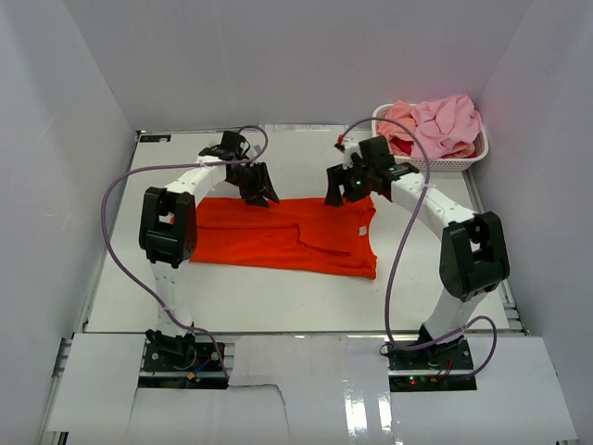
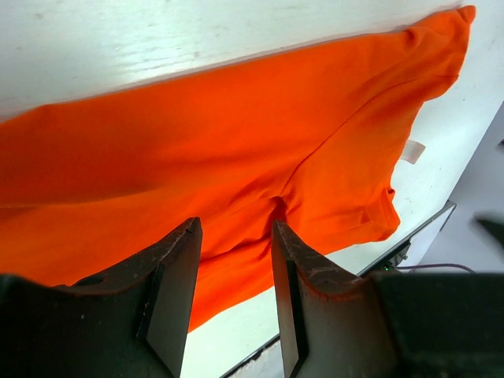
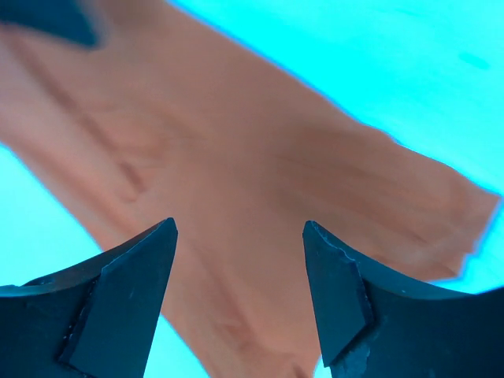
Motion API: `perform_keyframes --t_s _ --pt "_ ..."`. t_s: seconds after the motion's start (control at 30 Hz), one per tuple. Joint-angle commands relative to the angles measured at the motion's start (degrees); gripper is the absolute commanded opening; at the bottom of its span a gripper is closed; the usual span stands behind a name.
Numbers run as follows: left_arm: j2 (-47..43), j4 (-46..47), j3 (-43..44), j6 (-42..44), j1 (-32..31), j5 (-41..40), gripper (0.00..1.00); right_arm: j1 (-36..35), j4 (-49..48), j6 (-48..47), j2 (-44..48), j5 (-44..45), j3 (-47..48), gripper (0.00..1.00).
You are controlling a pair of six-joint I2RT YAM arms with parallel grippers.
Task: Fold and stack the t-shirts
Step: Fold the other side of the tshirt into a rectangle
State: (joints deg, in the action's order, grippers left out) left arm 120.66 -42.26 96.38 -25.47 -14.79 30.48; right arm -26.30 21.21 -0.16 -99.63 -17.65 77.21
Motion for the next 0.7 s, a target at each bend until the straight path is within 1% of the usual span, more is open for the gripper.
perform_keyframes --t_s 0.0,0.03,0.2,0.37,0.43,0.47,0.53,0.57,0.67 --pt "-3.7 0.4 -1.3 1.6 1.9 2.0 0.51 6.7 3.3 5.9 -1.4 0.6 0.6 0.72" --pt "-3.9 0.4 -1.6 1.7 2.5 3.0 0.51 9.0 3.2 6.3 -1.8 0.3 0.3 0.72" --pt "-4.9 0.6 -3.7 2.3 7.9 4.9 0.51 15.1 2.5 7.6 -4.5 -3.4 -1.0 0.73" --pt "-6.5 2.1 -6.1 1.5 13.7 4.0 0.51 17.2 0.9 8.2 -7.9 -7.1 -0.8 0.76" --pt "-8.0 3.7 -8.1 0.3 14.7 3.4 0.52 17.9 0.0 8.6 -8.6 -7.5 -0.9 0.77" --pt "-8.6 4.3 -8.8 -0.2 17.8 3.1 0.52 18.2 -0.3 8.8 -9.1 -7.7 -1.1 0.77" --pt "-10.4 5.7 -10.5 -1.8 20.0 2.6 0.52 19.2 -0.5 9.2 -9.7 -7.9 -1.0 0.77" --pt "-11.0 6.9 -12.1 -2.5 22.8 2.9 0.52 19.5 -1.2 9.2 -10.0 -8.4 -1.5 0.78" --pt "-13.7 9.9 -15.4 -4.5 28.0 4.3 0.52 20.8 -1.7 9.4 -10.1 -8.3 -2.1 0.78"
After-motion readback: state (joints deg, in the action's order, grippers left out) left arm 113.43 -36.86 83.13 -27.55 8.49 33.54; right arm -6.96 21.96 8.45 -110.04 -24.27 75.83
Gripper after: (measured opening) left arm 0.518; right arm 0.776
